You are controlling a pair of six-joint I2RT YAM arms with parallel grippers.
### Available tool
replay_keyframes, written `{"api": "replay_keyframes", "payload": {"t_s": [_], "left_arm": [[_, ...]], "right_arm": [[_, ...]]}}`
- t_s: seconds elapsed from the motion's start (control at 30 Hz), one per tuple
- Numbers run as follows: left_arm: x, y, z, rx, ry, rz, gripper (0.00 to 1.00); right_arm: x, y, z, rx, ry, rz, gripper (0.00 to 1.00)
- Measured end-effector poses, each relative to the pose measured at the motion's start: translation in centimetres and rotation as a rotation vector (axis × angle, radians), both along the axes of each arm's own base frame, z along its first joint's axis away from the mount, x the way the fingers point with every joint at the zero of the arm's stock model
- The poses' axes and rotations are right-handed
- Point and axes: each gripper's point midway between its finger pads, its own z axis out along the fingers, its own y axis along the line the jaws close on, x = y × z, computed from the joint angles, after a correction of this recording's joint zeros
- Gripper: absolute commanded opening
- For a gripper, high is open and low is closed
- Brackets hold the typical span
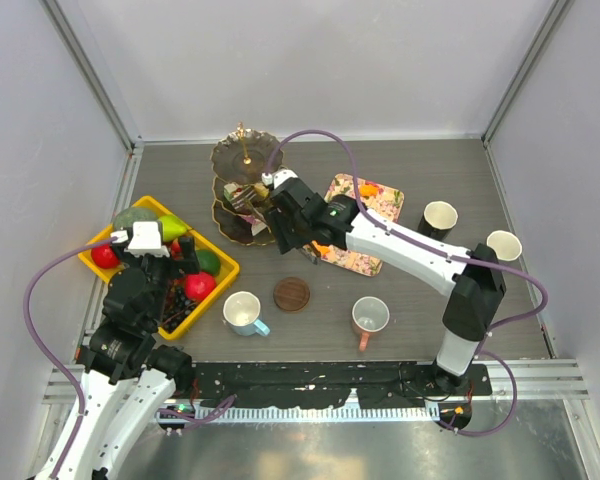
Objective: Serve the afternoon tea
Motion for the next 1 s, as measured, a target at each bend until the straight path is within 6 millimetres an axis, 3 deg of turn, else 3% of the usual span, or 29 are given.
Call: {"api": "replay_keyframes", "payload": {"t_s": [0.23,0.53,1.0], "left_arm": [[0.0,0.0,0.0,0.0,0.0,0.0,0.99],[0.0,0.0,0.0,0.0,0.0,0.0,0.99],[0.0,0.0,0.0,0.0,0.0,0.0,0.99]], "right_arm": [[0.1,0.1,2.4,0.055,-0.05,0.005,0.58],[1.5,1.3,3.5,0.079,-0.098,0.004,0.57],[2.8,2.3,1.9,0.024,-0.114,0.031,0.51]]}}
